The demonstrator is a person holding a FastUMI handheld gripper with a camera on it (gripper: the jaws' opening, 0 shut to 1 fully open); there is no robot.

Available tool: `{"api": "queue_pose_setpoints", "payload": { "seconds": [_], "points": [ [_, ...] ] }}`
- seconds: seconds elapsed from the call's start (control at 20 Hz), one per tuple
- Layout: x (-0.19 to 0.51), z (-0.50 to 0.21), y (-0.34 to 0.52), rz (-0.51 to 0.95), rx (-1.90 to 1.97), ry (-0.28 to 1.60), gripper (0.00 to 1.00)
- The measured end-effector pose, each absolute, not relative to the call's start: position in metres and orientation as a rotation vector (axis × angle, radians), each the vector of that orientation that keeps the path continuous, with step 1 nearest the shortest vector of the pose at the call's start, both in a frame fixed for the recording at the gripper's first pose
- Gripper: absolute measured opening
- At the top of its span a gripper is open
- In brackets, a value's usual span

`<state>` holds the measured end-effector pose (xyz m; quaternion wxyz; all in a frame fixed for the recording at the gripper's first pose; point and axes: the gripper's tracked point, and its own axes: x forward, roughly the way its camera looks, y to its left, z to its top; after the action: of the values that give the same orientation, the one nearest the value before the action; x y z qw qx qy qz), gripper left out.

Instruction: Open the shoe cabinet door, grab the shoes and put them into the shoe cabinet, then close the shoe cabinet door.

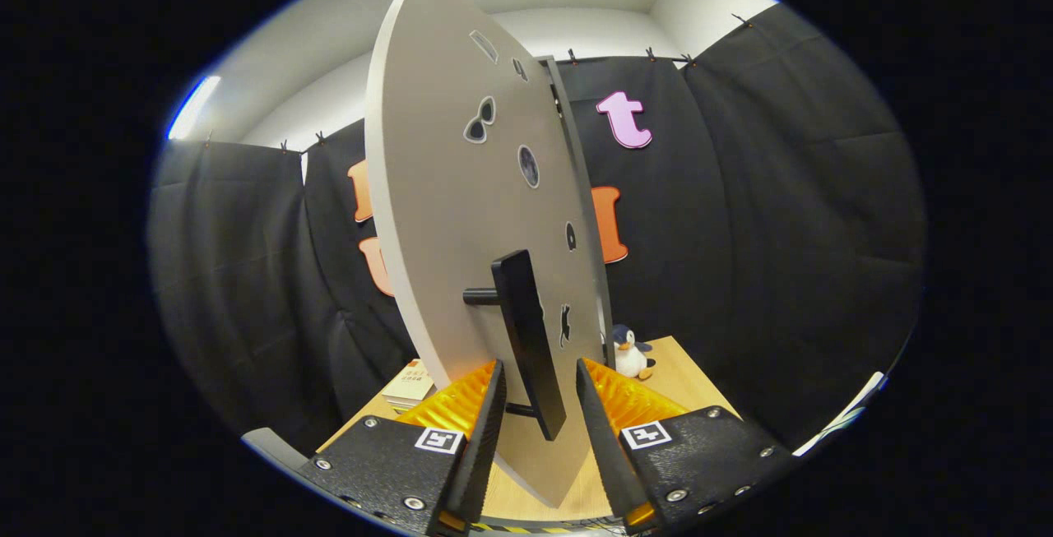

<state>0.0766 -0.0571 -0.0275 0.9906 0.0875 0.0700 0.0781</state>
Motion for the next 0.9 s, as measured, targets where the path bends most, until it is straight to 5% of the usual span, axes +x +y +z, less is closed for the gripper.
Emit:
{"api": "queue_pose_setpoints", "payload": {
  "seconds": [0.9],
  "points": [
    [0.109, -0.033, 0.007, 0.371, 0.161, 0.11, 0.68]
  ]
}}
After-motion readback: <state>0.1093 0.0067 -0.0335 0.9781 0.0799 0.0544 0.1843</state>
